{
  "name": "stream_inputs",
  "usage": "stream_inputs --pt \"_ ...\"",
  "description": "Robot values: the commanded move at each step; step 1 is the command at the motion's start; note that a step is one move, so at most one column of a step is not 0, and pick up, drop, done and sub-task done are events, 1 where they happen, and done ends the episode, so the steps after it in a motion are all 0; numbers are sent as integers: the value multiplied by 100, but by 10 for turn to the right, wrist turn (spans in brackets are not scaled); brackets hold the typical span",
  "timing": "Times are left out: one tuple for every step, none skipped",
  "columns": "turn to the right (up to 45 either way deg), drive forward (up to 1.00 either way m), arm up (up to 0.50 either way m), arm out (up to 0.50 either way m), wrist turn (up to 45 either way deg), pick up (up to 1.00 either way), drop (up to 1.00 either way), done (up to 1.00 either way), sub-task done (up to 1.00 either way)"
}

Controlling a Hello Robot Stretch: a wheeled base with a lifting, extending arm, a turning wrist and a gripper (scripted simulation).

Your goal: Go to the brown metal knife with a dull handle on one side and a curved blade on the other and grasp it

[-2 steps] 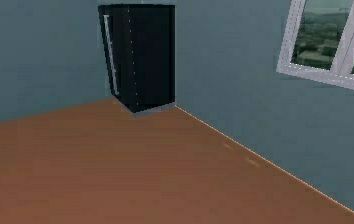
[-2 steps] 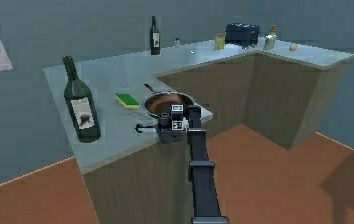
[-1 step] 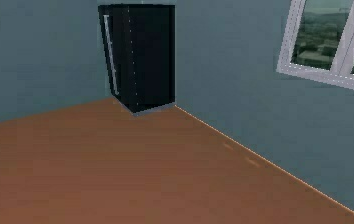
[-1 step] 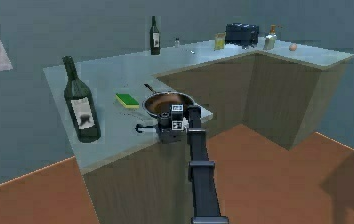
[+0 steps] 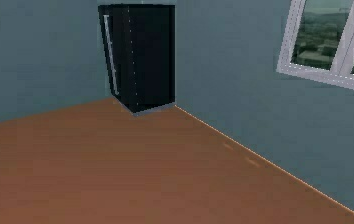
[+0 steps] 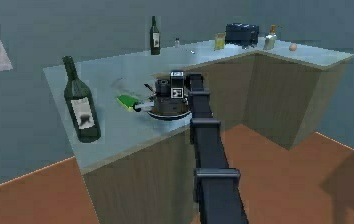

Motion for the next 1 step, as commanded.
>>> stream_inputs --pt "0 0 0 0 0 0 0 100 0"
